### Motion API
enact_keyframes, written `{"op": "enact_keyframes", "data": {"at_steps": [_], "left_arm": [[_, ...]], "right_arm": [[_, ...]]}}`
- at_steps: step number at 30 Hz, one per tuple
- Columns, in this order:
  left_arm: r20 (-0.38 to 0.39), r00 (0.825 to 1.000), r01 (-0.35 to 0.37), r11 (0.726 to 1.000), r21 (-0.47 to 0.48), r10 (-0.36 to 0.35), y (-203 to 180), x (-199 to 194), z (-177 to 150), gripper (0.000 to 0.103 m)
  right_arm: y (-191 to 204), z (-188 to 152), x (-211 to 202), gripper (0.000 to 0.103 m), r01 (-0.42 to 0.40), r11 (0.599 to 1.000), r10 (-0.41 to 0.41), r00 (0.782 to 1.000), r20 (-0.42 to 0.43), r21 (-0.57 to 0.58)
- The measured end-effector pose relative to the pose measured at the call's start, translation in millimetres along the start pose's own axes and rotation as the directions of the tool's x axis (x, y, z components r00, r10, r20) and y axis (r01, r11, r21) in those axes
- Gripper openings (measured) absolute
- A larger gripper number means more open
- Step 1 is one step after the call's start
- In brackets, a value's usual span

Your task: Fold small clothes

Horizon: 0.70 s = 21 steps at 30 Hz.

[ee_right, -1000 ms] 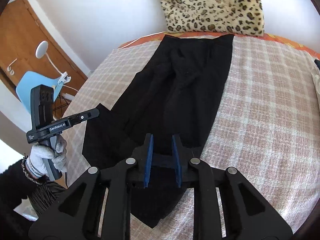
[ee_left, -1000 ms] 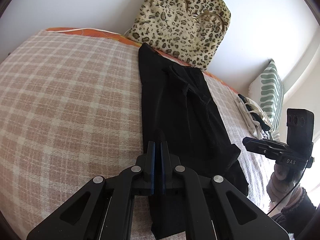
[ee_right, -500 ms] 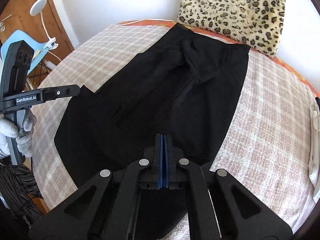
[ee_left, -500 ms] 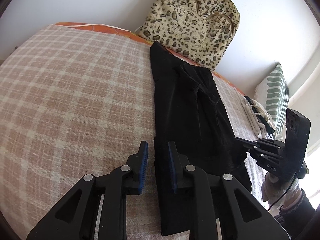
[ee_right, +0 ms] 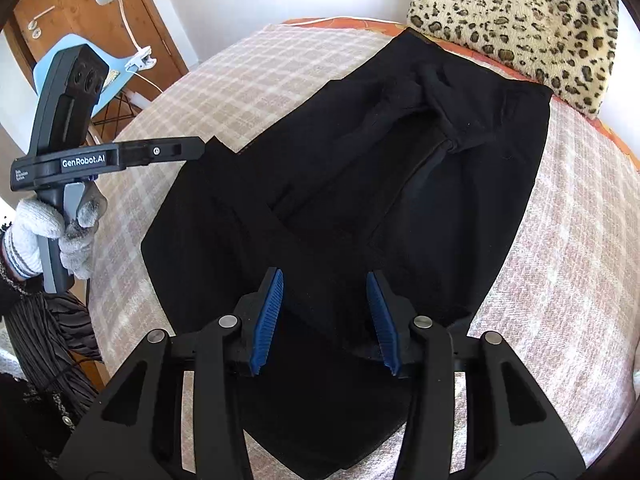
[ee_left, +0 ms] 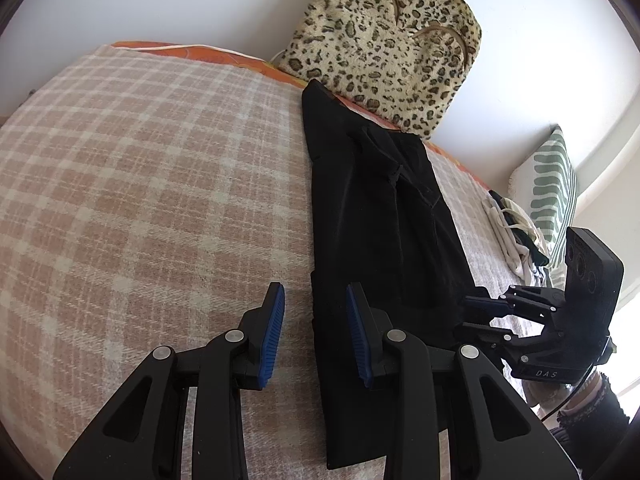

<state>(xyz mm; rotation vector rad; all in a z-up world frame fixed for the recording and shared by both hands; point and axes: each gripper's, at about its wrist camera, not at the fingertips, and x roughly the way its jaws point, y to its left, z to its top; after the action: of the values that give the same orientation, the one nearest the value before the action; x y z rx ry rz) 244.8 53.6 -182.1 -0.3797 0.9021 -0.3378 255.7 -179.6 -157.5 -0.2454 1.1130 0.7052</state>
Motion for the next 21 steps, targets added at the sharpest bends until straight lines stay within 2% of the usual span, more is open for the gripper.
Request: {"op": "enact_keyframes", "data": {"at_steps": [1,2,4,8,12,16,21], "left_arm": [[-0.002,1.0,0.0,1.0,0.003,0.0,-1,0,0,0.03],[-0.003,1.0,0.002,1.0,0.005,-0.002,-1,1,-1,0.03],[-0.007,1.0,0.003,1.0,0.008,-0.003,-3,2,-1,0.03],[0.008,1.0,0.01,1.0,0.023,-0.01,-6,2,-1,0.027],[0.009,1.0,0.011,0.999,0.041,-0.011,-9,6,-1,0.023],[0.004,1.0,0.02,0.999,0.051,-0.02,-11,9,-1,0.011],[0.008,1.0,0.025,0.998,0.051,-0.026,-12,8,1,0.01]], "right_arm": [[3,-1,1,0.017,0.005,1.0,-0.005,1.0,-0.002,-0.016],[5,-3,1,0.011,0.009,1.0,-0.009,1.0,-0.005,-0.028],[8,-3,-1,0.004,0.056,0.997,-0.055,0.998,0.011,-0.05],[2,5,-12,0.003,0.111,0.994,-0.109,0.991,0.075,-0.017],[-7,17,-8,0.003,0.179,0.984,-0.179,0.982,0.068,0.004],[-18,21,-6,0.004,0.098,0.992,-0.101,0.994,0.043,0.081],[-25,31,-14,0.005,0.001,0.989,-0.017,0.995,0.103,0.15]]}}
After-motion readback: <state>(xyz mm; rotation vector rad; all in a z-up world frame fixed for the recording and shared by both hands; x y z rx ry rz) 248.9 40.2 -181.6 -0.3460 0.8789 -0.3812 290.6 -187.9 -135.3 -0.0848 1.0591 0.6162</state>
